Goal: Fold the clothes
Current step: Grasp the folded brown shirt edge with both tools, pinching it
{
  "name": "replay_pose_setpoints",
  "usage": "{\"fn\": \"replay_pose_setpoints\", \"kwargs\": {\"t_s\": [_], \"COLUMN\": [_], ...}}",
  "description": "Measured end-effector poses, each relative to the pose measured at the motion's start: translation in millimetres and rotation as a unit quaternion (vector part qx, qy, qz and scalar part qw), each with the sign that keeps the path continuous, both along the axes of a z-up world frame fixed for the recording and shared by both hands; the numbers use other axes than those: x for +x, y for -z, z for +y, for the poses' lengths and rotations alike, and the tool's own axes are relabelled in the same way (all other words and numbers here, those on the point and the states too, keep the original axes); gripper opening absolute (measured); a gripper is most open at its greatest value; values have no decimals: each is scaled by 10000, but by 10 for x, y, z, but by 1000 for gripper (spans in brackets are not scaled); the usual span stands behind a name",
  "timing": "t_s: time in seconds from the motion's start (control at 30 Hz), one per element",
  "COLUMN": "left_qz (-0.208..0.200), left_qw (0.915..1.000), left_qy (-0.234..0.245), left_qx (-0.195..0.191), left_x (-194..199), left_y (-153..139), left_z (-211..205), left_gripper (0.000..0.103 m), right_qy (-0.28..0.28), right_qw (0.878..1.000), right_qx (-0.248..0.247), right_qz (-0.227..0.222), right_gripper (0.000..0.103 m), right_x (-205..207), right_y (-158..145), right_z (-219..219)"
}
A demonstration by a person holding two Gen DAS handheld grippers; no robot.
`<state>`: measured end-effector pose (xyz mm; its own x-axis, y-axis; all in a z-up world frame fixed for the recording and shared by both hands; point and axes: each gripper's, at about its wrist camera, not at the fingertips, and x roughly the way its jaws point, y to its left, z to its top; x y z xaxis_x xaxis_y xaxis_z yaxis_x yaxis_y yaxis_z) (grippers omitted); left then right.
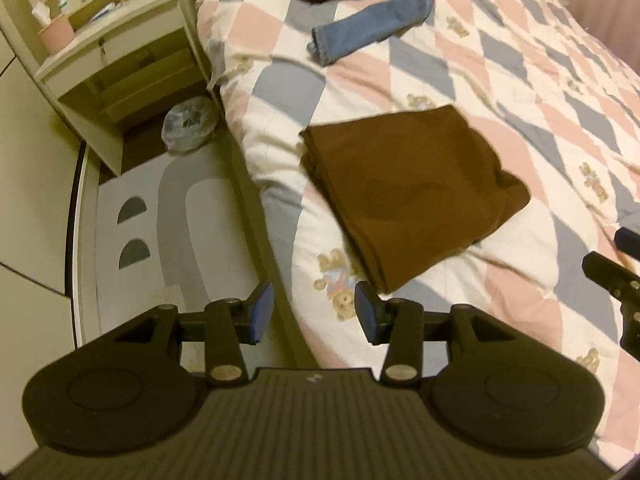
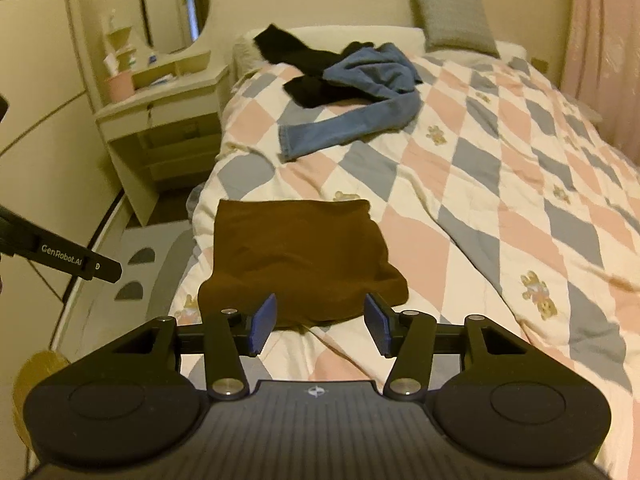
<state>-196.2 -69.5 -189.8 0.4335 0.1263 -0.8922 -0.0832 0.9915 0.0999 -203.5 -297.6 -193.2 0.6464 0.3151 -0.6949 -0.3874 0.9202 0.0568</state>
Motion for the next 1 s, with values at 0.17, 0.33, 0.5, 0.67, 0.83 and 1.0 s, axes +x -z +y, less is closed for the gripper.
{"fn": "replay_pose_setpoints", "kwargs": {"t_s": [0.17,0.33,0.5,0.67,0.83,1.0], "left_qz": [207,467,612,604,597,753], "left_qw": [9996,9971,9818,9512,9059,8433], "left_qy": [-70,-343,-827,-1196,-1817,-2234], "left_qx": [-152,-489,-1595,-2781,-3779,-4829], "left_x": [-20,-64,12,263,522,763], "left_y": [258,618,842,1008,1274,1591], "left_z": [189,484,851,1139,1399,1525], "left_gripper": [47,49,61,72,78,85], "right_qy": [-289,-1364,-2881,-3550,-3673,-3157], "right_qw": [9992,9792,8866,7909,8023,8726], "right_qx": [-265,-1428,-3079,-4188,-3942,-2963], "right_qz": [62,-473,-1901,-2703,-2572,-2260], "right_gripper": [56,60,66,68,46,39], "right_x": [24,-85,-309,-219,-56,130], "right_y": [247,723,1369,1948,2008,1561], "right_z": [207,678,1267,1561,1588,1434]}}
